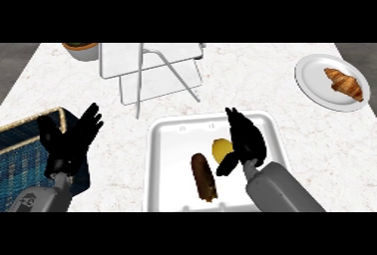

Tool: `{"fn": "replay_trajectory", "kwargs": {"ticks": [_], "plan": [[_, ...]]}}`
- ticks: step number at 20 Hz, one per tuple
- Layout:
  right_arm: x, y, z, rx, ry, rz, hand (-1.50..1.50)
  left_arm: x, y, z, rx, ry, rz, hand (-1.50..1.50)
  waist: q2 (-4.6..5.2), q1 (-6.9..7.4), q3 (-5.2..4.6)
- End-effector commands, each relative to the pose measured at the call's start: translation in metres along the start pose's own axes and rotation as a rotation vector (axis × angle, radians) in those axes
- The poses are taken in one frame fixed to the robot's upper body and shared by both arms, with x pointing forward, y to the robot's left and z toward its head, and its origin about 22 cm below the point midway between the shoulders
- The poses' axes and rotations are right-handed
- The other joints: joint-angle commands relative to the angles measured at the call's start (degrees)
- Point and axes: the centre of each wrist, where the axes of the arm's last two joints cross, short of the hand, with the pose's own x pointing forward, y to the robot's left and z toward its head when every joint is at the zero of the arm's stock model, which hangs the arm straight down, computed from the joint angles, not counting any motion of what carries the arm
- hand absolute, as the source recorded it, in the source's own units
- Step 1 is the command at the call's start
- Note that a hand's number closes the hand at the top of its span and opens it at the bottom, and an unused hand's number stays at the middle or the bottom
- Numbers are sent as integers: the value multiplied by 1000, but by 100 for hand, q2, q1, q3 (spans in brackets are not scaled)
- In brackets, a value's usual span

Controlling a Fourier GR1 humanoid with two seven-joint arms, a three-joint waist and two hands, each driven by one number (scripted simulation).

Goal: Pick the lemon from the tray and place it in the tiered shelf

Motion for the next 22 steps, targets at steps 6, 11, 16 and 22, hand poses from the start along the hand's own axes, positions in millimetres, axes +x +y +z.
{"fn": "replay_trajectory", "kwargs": {"ticks": [6,11,16,22], "plan": [[-7,17,-9,193,-121,249,150,-31,3,6,33,115,8,0,62,79,-95],[29,36,-7,175,-182,84,150,-29,11,2,50,125,-4,0,72,58,-94],[34,34,23,100,-302,43,150,-40,22,15,41,136,13,0,38,16,-97],[95,37,69,121,-487,50,150,-27,-3,2,22,129,-5,0,60,185,-95]]}}
